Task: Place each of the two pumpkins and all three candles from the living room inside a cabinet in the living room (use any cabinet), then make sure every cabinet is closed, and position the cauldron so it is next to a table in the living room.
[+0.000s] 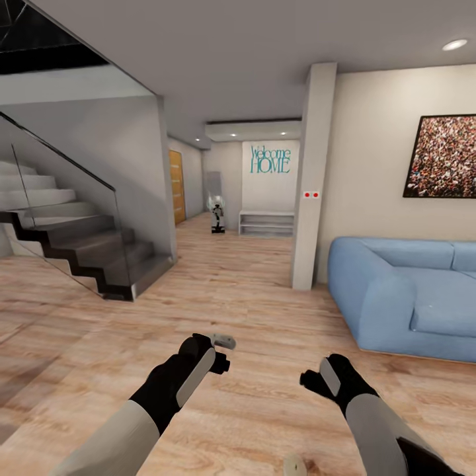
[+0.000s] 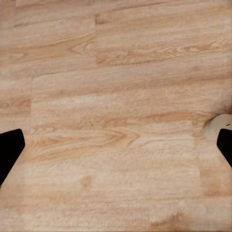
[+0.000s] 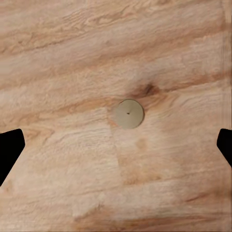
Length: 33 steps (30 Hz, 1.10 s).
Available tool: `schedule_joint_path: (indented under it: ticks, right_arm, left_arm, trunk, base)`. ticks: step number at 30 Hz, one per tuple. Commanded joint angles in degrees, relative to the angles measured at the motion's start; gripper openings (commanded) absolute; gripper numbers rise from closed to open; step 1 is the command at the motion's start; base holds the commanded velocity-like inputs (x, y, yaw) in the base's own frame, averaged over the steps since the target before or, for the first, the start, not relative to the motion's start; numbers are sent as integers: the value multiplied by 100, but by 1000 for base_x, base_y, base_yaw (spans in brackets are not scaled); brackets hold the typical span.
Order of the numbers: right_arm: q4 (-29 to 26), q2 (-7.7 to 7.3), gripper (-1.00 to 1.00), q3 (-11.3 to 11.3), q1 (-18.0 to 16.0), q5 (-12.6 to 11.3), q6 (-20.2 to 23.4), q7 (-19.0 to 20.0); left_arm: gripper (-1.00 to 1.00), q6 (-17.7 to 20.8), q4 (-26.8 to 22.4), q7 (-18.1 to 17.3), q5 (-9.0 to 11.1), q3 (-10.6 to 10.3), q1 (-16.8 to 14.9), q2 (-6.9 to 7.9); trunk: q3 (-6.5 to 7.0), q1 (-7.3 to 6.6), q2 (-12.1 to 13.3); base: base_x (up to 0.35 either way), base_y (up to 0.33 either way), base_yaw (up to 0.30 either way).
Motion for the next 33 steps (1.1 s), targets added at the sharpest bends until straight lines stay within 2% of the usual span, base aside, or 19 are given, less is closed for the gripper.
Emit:
schedule_joint_path:
  ticks: [1, 2, 7, 17, 30, 33]
  right_arm:
    - [3, 71, 100, 75, -26, 39, 10, -146]
    - [51, 152, 100, 249, -56, 57, -17, -315]
    - [585, 277, 100, 526, -99, 77, -230, -562]
    - [1110, 264, 100, 565, -108, 104, -516, -583]
    - [1153, 243, 100, 557, -87, 106, -670, -557]
    - [1148, 235, 100, 555, -82, 104, -673, -550]
  left_arm:
    - [100, 12, -6, 59, 60, -12, -5, 2]
    - [100, 12, -10, 60, 60, -12, -5, 3]
    - [100, 12, -42, 61, 60, -12, -5, 6]
    - [100, 12, -90, 61, 75, -8, -5, -1]
    - [100, 12, -95, 46, 94, -6, -5, 1]
    - [100, 12, -93, 46, 106, -6, -5, 2]
  trunk:
    - [-7, 3, -3]
    - [-7, 3, -3]
    - [-7, 3, -3]
    - [-7, 3, -3]
    - [-25, 25, -43]
    - [-79, 91, -164]
  base:
    - [291, 0, 0]
    - [245, 0, 0]
    - [118, 0, 0]
    - [12, 0, 0]
    - [0, 0, 0]
    - [0, 0, 0]
